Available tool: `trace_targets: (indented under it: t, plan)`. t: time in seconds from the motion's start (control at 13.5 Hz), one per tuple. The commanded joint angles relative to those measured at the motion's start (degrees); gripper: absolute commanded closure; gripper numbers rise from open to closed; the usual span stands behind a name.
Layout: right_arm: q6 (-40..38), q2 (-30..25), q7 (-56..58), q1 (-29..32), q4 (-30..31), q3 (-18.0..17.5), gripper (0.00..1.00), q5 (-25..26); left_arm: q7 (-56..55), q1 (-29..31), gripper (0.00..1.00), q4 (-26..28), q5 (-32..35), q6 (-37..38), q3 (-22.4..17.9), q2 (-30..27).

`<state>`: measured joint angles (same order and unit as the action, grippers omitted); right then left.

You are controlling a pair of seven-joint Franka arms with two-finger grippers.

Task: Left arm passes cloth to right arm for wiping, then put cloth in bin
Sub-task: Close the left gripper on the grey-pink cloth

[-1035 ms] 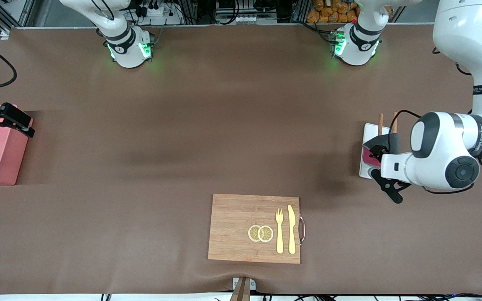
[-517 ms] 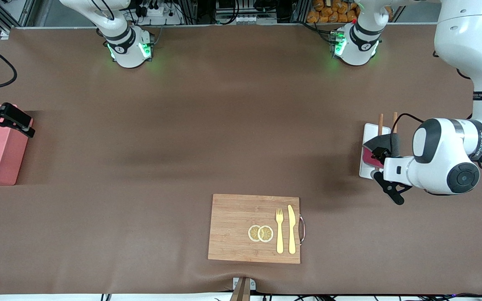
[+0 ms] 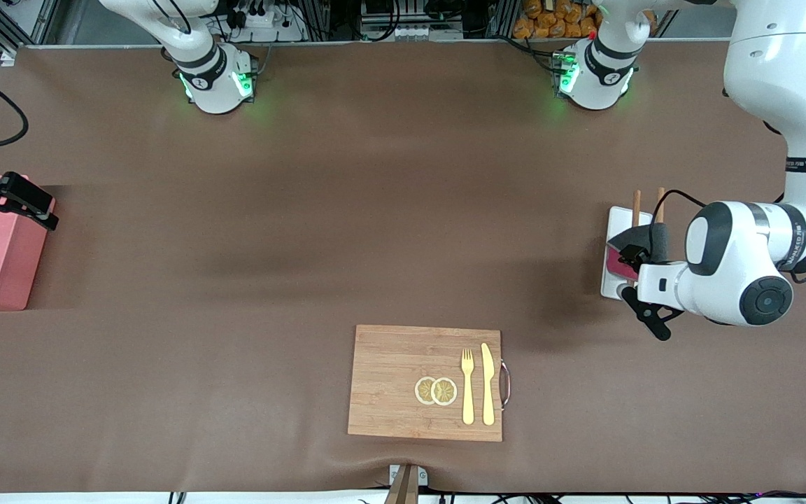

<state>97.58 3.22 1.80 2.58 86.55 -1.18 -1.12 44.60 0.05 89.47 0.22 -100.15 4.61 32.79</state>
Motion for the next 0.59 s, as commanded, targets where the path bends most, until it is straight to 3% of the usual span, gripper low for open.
trace_targets:
  t: [0.0,0.37,0.52]
  plan:
    - [-0.64,0.47,0.57,0.5,-1.12,-0.4,0.0,-0.38,0.49,0.39,0.07,1.06,-1.1,0.13,0.22,-0.36]
    - [-0.64,0.29,-0.04,0.15,-1.2,-0.67,0.0,-0.2,0.4,0.3,0.09,2.2,-1.1,0.22,0.22,-0.27]
    - [-0.81,0.38,-0.04,0.41,-1.12,-0.58,0.0,-0.2,0.31,0.3,0.21,2.38,-1.1,0.31,0.22,-0.27]
